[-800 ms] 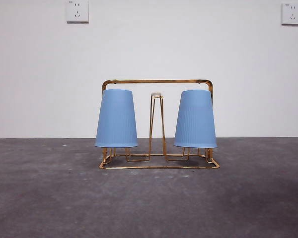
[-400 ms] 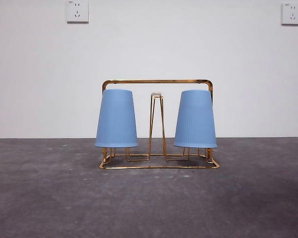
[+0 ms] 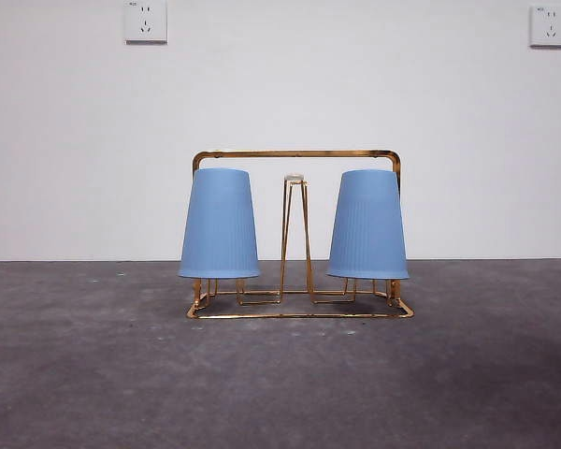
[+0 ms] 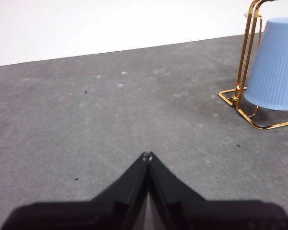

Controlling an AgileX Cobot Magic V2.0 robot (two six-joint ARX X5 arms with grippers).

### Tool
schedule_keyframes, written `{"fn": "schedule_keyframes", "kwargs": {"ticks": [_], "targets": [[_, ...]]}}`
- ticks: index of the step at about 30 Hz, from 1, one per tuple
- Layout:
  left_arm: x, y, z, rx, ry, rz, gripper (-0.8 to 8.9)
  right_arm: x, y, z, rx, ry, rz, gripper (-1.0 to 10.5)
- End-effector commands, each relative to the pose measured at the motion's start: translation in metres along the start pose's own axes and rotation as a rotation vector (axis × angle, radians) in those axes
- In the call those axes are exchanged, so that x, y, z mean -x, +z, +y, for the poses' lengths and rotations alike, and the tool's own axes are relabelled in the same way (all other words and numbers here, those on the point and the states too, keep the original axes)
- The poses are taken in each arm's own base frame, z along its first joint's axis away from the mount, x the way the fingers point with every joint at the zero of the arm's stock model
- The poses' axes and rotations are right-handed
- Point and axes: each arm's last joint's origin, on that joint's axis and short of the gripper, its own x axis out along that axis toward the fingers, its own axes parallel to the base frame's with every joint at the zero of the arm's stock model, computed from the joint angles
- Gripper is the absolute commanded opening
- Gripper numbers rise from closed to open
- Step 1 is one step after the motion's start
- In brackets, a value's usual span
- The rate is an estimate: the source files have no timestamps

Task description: Pick up cup 1,put cup 1 in the cup rack,pick up cup 2,put cup 2 in the cup rack

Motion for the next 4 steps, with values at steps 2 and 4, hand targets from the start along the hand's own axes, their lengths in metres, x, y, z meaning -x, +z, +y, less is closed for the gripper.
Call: {"fn": "schedule_keyframes", "kwargs": {"ticks": [2,4], "targets": [[-0.0010,-0.0026,0.0003,0.009,0.005,0.003,-0.03,-0.0008,-0.0022,0.0000,-0.010,-0.003,0.002,0.0],[-0.0010,-0.0026,0.0003,0.009,0.005,0.003,-0.03,-0.0008,-0.0022,0.0000,-0.010,-0.003,0.002,0.0]]}}
